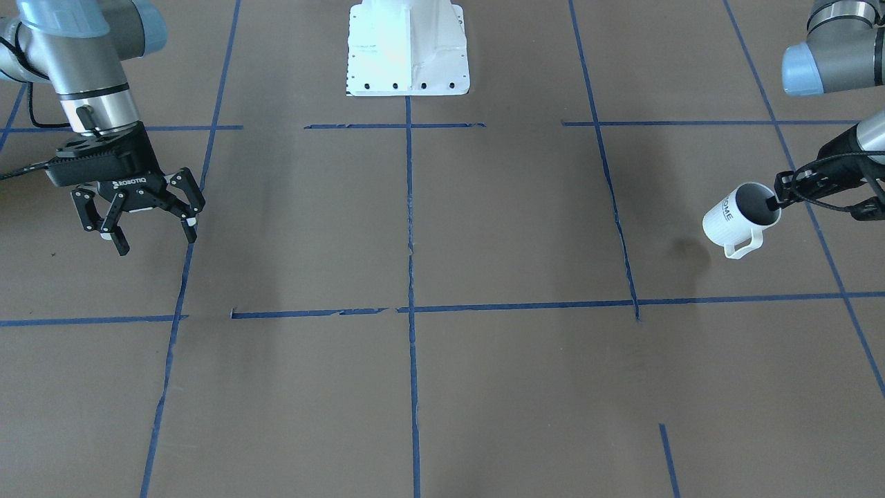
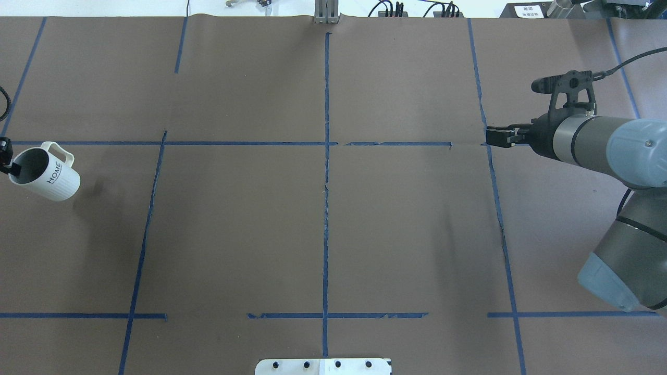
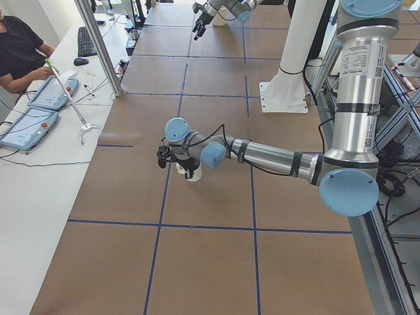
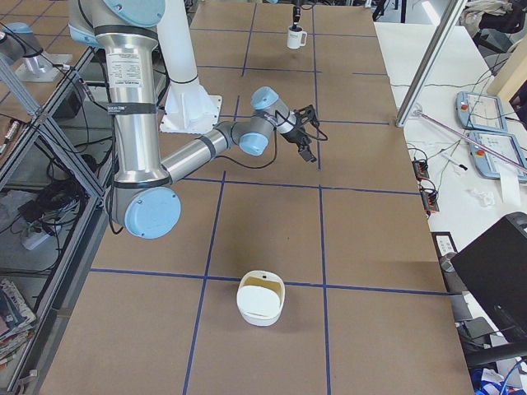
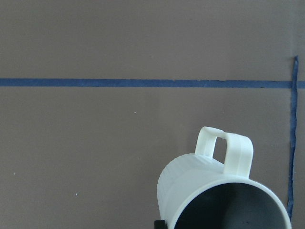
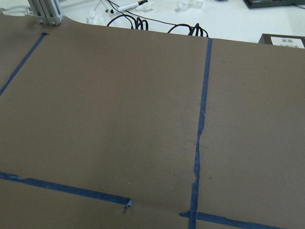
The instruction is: Left arm hands cup to right arm to dump lemon
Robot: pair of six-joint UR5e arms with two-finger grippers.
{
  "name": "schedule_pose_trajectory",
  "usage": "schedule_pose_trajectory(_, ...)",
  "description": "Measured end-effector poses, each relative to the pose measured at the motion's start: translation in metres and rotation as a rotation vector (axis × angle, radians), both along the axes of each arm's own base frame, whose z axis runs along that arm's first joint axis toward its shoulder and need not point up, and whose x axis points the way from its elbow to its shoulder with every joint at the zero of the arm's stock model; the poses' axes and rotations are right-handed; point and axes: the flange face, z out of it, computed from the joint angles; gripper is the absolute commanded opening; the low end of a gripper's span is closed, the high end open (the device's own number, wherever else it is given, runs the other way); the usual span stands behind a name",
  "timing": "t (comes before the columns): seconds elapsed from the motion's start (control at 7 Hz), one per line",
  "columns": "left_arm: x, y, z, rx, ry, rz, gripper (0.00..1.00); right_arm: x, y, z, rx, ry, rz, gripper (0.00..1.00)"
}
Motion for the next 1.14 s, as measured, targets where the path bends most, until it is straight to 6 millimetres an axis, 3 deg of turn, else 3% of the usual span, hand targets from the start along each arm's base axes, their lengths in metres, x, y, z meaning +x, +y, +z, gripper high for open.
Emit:
schedule_pose_trajectory(0.14, -0.002, 0.013, 0.015, 0.005, 0.0, -0.007, 0.02, 0.02, -0.006, -0.003, -0.023, 0.002, -0.029, 1.0)
schedule_pose_trajectory(0.43, 0.018, 0.028, 0.025, 0.03, -0.019, 0.026, 0.03, 0.053, -0.017, -0.003, -0.064, -0.008, -0.063, 1.0)
schedule_pose_trajectory(0.57, 0.026, 0.03, 0.025, 0.039, -0.024, 0.04, 0.24, 0.074, -0.024, -0.001, -0.115, -0.015, -0.081, 1.0)
schedule_pose_trajectory(0.71, 0.029, 0.031, 0.024, 0.046, -0.024, 0.047, 0.99, 0.098, -0.029, 0.002, -0.153, -0.013, -0.108, 1.0)
schedule_pose_trajectory(1.14, 0.029, 0.031, 0.019, 0.059, -0.02, 0.049, 1.0, 0.122, -0.031, 0.009, -0.168, 0.001, -0.14, 1.0)
